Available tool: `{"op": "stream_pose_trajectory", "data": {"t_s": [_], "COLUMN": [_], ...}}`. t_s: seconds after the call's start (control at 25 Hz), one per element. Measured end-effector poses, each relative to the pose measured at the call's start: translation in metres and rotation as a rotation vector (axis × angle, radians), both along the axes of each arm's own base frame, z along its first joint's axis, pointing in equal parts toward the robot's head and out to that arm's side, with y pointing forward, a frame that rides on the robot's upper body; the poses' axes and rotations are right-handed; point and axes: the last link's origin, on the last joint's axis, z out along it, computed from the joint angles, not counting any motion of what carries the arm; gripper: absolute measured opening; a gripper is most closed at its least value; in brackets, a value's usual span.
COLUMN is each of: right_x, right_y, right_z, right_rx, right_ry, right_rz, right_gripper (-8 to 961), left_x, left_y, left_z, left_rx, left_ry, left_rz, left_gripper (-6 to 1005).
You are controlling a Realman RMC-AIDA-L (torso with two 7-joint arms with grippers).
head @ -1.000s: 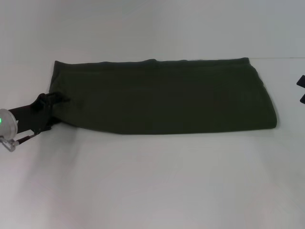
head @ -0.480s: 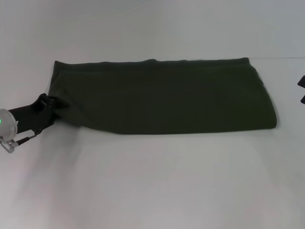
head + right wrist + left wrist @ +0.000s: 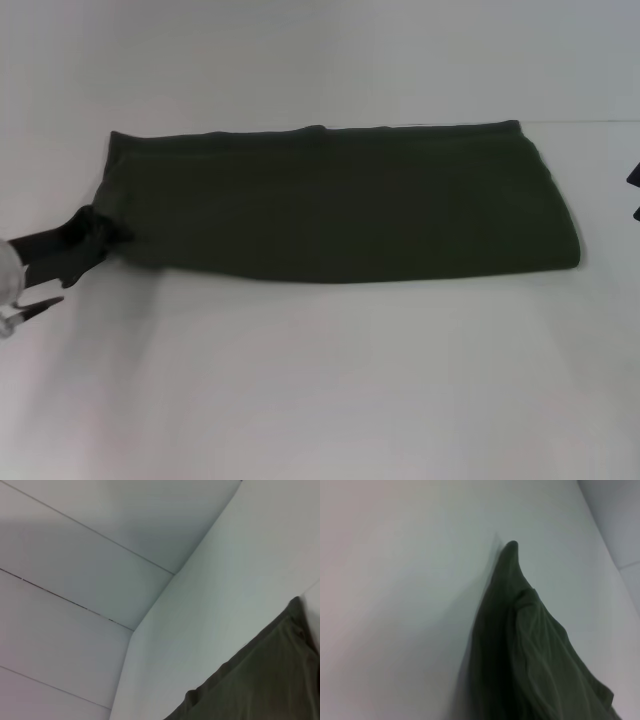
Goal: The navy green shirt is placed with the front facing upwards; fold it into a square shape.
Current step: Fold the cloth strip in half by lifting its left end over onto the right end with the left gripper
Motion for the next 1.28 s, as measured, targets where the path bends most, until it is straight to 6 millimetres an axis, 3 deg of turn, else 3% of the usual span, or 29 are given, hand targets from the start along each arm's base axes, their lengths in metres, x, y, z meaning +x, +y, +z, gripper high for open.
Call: {"op": "stream_pose_trajectory", "data": {"t_s": [0.32, 0.76, 0.96, 1.28], "right_x": [0.004, 0.006, 0.006, 0.006], "right_y": [-0.002, -0.002, -0.002, -0.002], "right_z": [0.002, -0.003, -0.004, -0.007], "right_rx": [0.021, 0.021, 0.018, 0.012], "right_ry": [0.008, 0.0, 0.0, -0.02], "right_rz": [-0.019, -0.035, -0.033, -0.028], "right_gripper": [853, 853, 853, 853], "left_x": [-0.039, -0.062, -0.038, 0.038], "left_y": [-0.035, -0.044, -0.034, -0.007], "left_z": [0.028, 0.059, 0.057, 0.052], "left_rx": [0.039, 0.082, 0.068, 0.036], "left_ry": [0.083, 0.248, 0.16, -0.032], "left_rz": [0.047, 0.076, -0.008, -0.298], "left_gripper": [58, 58, 60, 59]}}
